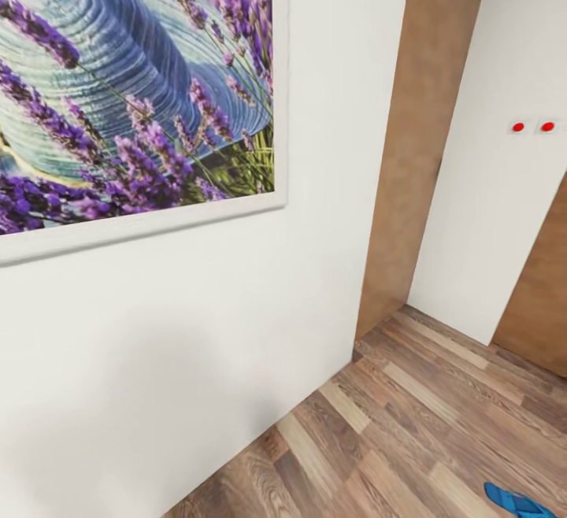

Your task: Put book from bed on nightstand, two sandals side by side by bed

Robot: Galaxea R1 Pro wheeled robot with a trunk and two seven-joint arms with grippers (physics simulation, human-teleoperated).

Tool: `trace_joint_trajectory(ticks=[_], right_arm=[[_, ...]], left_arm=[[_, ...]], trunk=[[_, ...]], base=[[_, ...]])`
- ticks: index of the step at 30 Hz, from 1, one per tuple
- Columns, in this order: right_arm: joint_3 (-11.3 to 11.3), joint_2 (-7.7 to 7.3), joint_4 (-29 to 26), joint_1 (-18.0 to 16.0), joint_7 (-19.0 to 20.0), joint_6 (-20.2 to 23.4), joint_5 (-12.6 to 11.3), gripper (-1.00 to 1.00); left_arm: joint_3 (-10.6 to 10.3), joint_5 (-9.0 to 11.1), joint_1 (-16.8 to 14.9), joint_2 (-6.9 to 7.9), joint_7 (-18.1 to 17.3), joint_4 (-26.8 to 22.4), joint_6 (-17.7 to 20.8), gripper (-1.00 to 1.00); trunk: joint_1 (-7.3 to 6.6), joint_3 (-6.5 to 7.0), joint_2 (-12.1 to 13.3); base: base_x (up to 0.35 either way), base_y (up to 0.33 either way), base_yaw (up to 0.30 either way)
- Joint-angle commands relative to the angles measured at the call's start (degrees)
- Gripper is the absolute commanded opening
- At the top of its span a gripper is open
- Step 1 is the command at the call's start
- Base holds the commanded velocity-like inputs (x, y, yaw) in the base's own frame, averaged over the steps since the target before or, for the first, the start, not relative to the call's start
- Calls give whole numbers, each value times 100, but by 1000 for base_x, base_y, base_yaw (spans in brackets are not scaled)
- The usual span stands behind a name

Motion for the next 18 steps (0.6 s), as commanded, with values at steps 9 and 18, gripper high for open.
trace_joint_trajectory(ticks=[9,18], right_arm=[[1,1,9,-1,2,-19,0,100],[1,1,12,-1,2,-20,6,100]], left_arm=[[-10,-3,-2,2,-17,4,-30,100],[-12,-5,-5,2,-17,4,-146,100]], trunk=[[4,-4,-2],[4,-4,-2]], base=[[333,100,-295],[191,52,-295]])
